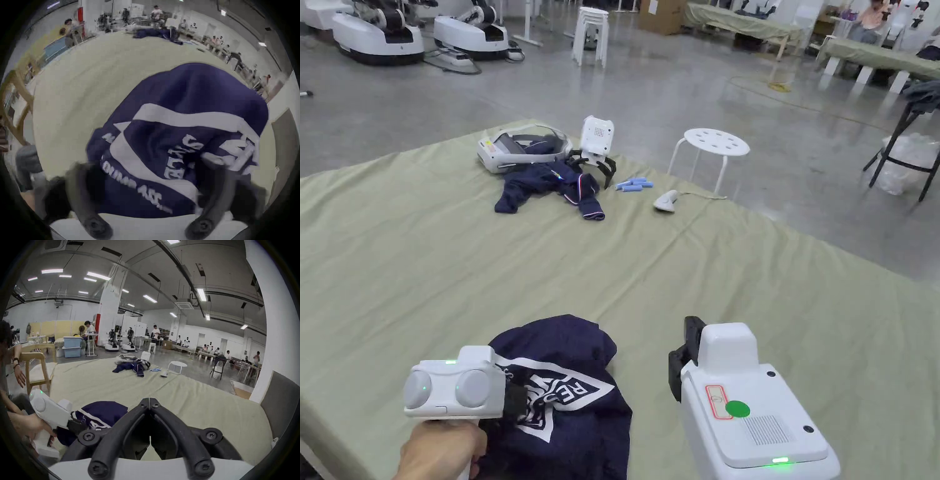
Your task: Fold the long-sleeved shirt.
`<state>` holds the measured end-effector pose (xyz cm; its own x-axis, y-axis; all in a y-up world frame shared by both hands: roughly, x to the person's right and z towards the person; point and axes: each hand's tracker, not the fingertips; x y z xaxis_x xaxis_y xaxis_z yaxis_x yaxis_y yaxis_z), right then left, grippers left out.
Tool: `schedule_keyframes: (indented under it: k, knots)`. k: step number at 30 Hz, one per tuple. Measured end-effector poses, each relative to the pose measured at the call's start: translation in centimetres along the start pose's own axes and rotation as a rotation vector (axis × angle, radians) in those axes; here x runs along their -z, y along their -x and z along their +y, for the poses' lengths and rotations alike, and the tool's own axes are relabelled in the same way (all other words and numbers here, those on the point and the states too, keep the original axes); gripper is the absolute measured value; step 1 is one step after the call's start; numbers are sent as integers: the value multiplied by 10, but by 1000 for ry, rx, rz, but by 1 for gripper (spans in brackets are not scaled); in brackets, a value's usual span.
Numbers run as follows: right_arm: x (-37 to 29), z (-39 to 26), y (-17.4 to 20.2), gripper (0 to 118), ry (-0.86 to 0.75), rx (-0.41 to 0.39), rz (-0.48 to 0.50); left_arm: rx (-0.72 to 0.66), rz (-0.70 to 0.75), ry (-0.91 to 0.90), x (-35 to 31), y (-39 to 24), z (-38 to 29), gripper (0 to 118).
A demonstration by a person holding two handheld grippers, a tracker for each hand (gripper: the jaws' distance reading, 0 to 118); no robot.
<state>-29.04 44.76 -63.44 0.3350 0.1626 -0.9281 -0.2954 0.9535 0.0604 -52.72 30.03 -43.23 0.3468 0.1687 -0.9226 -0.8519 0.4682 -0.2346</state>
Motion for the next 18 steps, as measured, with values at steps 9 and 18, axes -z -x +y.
schedule_keyframes:
  k: [9, 18]
  knots:
    - [-67, 27, -53, 0, -94, 25, -102, 12, -214, -436, -153, -43, 25, 17]
    - [-164, 48, -137, 0, -231, 65, -280, 176, -530, -787, -333, -171, 34, 10]
